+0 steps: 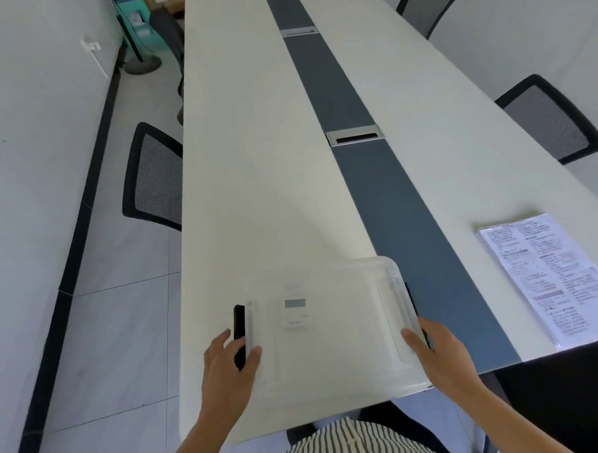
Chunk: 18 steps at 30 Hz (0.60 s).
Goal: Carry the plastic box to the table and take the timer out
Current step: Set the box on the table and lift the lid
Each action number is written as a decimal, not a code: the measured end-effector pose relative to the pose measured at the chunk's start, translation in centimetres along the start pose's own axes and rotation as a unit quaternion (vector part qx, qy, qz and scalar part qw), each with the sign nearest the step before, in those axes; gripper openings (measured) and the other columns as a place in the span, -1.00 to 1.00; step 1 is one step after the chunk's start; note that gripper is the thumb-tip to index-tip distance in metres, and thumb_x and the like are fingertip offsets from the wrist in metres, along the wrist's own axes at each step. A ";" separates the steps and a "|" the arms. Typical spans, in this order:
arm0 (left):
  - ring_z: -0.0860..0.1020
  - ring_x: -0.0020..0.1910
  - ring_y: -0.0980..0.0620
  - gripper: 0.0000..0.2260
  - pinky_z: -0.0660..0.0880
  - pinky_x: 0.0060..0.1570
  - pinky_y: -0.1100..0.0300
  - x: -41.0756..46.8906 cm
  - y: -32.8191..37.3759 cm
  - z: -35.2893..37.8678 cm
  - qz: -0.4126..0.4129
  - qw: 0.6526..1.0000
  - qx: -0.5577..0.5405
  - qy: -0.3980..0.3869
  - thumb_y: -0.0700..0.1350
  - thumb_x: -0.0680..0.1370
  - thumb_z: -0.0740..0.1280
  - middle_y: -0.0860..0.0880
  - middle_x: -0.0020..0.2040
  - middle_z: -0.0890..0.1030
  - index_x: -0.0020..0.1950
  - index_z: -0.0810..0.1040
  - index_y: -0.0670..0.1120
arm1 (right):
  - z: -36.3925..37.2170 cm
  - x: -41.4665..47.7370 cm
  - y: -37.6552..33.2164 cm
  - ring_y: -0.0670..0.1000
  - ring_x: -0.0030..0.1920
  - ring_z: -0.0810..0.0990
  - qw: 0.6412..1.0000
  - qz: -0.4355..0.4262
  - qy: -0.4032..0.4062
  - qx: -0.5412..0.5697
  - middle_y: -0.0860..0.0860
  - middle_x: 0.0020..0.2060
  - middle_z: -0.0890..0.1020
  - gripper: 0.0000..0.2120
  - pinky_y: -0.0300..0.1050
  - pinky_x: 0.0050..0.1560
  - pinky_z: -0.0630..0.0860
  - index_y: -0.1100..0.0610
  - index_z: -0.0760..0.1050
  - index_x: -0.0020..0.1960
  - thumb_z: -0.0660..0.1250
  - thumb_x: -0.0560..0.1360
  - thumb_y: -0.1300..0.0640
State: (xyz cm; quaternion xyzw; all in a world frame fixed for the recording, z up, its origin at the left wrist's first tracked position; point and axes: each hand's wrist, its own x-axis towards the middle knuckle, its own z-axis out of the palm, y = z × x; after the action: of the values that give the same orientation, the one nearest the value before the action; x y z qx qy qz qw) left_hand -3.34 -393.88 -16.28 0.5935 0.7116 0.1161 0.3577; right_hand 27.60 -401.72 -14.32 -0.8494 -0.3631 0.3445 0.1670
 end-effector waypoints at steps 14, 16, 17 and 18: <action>0.51 0.19 0.05 -0.68 0.41 0.15 0.18 2.7 5.3 -2.8 -0.002 0.967 -0.240 0.090 0.05 0.59 0.18 0.01 0.23 0.57 0.27 0.52 -0.02 | -7.1 8.0 -9.2 0.00 -0.44 0.65 0.927 0.020 -0.043 0.371 -0.04 -0.40 0.70 -0.74 -0.06 -0.22 0.50 0.15 0.56 0.17 0.26 0.51 0.27; 0.45 0.22 0.07 -0.64 0.38 0.10 0.24 3.0 4.7 -1.6 -0.011 0.985 -0.151 0.083 0.03 0.59 0.18 0.01 0.32 0.48 0.37 0.41 -0.01 | -6.2 12.0 -10.7 -0.04 -0.44 0.67 0.925 0.030 -0.047 0.376 -0.04 -0.40 0.70 -0.72 -0.15 -0.37 0.49 0.18 0.54 0.19 0.27 0.50 0.27; 0.44 0.18 0.09 -0.61 0.38 0.03 0.28 3.0 4.3 -1.0 -0.021 0.991 -0.115 0.072 0.04 0.59 0.18 0.01 0.33 0.44 0.41 0.36 -0.01 | -5.6 13.9 -11.3 -0.04 -0.44 0.67 0.925 0.037 -0.050 0.375 -0.02 -0.37 0.70 -0.73 -0.20 -0.45 0.47 0.19 0.54 0.19 0.27 0.50 0.27; 0.42 0.12 0.12 -0.60 0.38 -0.03 0.30 2.8 4.0 -0.4 -0.034 0.994 -0.087 0.061 0.04 0.59 0.17 0.02 0.30 0.43 0.42 0.33 -0.01 | -4.9 15.9 -11.7 -0.04 -0.41 0.67 0.925 0.044 -0.053 0.373 0.01 -0.33 0.69 -0.73 -0.23 -0.51 0.45 0.20 0.53 0.19 0.27 0.50 0.27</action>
State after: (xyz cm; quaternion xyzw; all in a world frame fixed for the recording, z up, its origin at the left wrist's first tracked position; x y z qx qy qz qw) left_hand -0.71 -390.06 -14.66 0.5275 0.7390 0.2015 0.3674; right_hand 33.12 -382.31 -11.94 -0.7217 -0.1786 0.5063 0.4368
